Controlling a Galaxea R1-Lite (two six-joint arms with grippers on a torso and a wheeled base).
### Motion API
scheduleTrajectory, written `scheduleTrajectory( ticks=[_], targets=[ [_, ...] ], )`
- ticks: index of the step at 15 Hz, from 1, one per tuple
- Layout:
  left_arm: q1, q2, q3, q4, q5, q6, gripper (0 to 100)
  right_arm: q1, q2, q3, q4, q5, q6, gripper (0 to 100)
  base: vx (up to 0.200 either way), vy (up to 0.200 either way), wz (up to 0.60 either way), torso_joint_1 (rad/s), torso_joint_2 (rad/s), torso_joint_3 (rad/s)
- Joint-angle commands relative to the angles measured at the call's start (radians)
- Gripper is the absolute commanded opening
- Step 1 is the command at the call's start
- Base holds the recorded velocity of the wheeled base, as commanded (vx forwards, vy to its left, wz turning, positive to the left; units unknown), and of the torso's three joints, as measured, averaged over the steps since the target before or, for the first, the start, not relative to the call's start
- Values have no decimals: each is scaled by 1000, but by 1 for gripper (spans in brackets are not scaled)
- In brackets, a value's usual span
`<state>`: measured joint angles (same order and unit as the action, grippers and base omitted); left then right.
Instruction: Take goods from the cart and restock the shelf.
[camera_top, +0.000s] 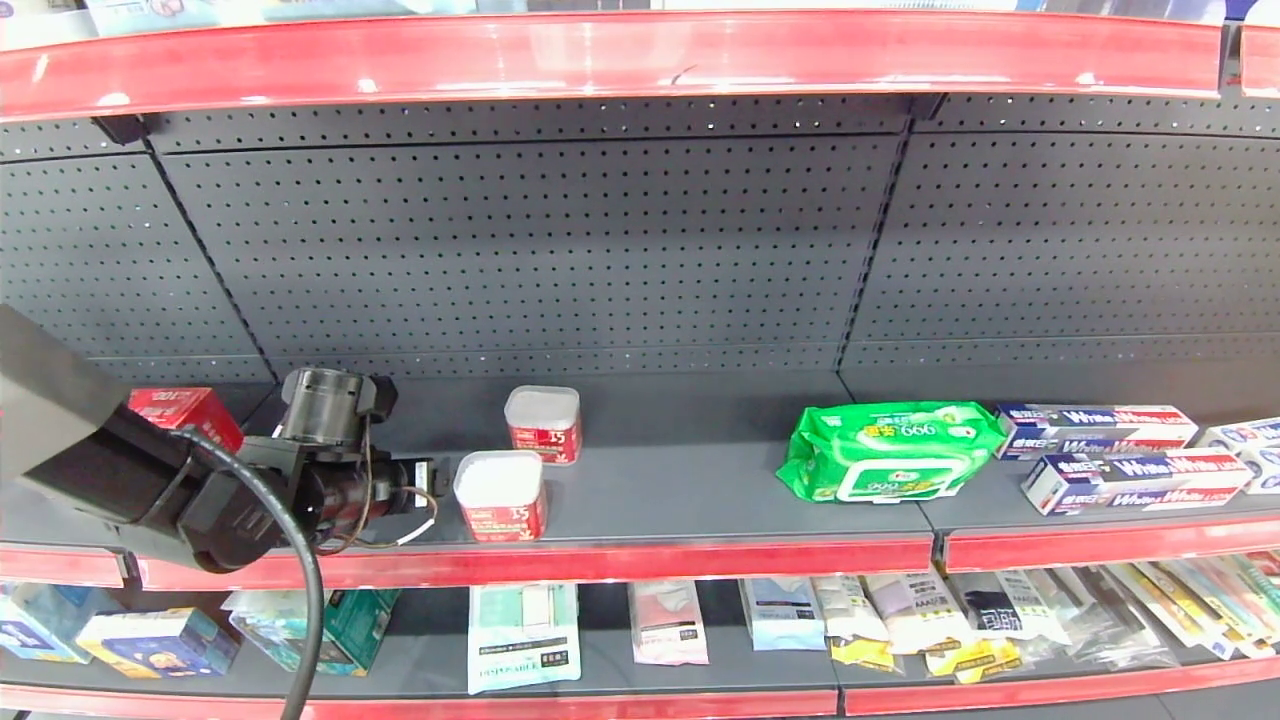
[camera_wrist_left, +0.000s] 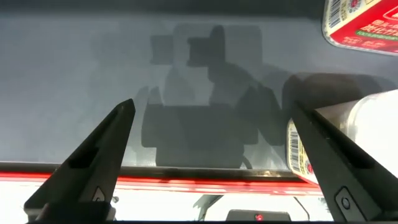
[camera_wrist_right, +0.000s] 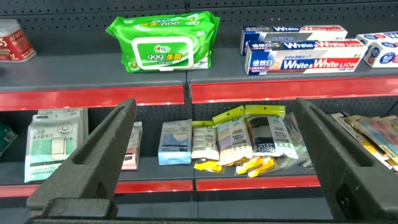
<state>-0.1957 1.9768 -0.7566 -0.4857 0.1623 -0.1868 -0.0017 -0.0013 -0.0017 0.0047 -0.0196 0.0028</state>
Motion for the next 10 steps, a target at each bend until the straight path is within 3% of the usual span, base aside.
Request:
scheduleTrajectory(
  ticks=[1, 10],
  targets=[
    [-2, -1, -3, -1, 0, 1, 100, 0, 1, 0, 0, 0, 0, 100, 0, 0, 0, 0, 0, 0],
    [-16, 27, -40, -1, 19, 4, 100, 0, 1, -1, 0, 0, 0, 100, 0, 0, 0, 0, 0, 0]
  ],
)
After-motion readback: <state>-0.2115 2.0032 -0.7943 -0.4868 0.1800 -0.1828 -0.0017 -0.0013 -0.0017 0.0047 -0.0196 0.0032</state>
